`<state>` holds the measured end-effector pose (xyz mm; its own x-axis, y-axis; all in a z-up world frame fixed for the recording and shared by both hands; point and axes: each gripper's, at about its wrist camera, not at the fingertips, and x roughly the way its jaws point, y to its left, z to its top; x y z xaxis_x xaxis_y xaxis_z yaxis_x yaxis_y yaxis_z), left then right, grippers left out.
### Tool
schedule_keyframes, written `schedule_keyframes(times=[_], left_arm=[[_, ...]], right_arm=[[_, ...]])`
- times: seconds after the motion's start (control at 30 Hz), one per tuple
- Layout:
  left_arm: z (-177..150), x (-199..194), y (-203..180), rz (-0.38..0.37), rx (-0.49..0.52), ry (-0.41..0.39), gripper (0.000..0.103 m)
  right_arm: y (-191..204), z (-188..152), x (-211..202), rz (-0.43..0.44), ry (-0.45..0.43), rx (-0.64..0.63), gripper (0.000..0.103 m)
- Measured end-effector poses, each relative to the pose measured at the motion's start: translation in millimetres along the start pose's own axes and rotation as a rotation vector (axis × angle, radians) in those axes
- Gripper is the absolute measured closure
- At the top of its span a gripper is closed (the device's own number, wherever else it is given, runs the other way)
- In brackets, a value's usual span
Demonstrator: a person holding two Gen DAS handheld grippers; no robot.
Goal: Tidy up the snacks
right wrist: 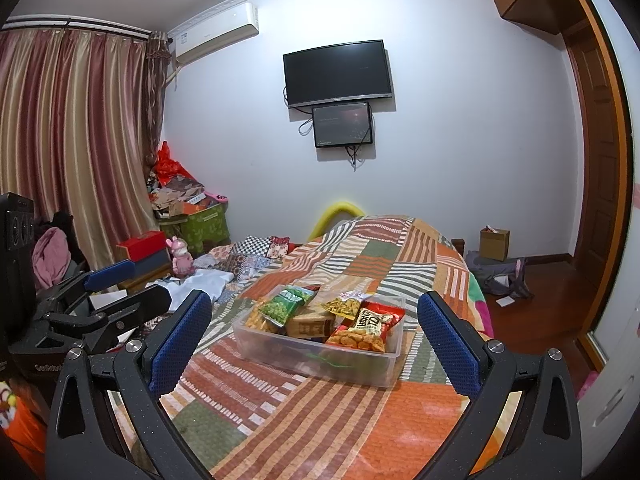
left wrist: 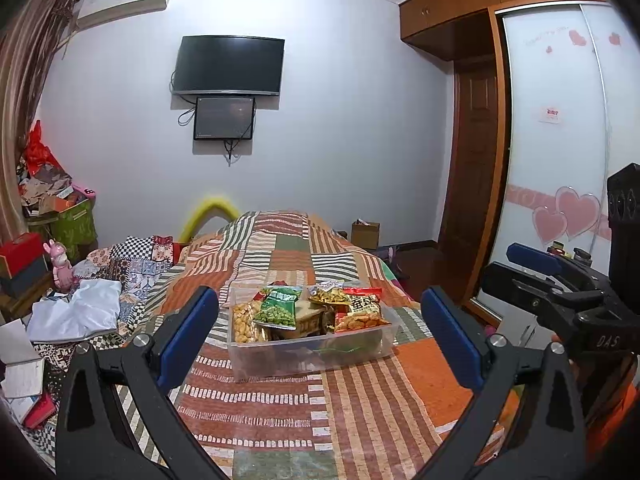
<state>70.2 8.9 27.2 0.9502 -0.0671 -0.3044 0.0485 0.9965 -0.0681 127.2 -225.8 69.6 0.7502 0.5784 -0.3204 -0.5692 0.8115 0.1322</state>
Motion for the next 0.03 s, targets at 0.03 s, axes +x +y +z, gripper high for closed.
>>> schedule_keyframes(times=[0.03], left_arm=[[0.1,0.4,-0.2,-0.003,0.002,0.003,0.0]], right_arm=[[0.2,-0.2,0.1,0.0,0.0,0.0,0.0]])
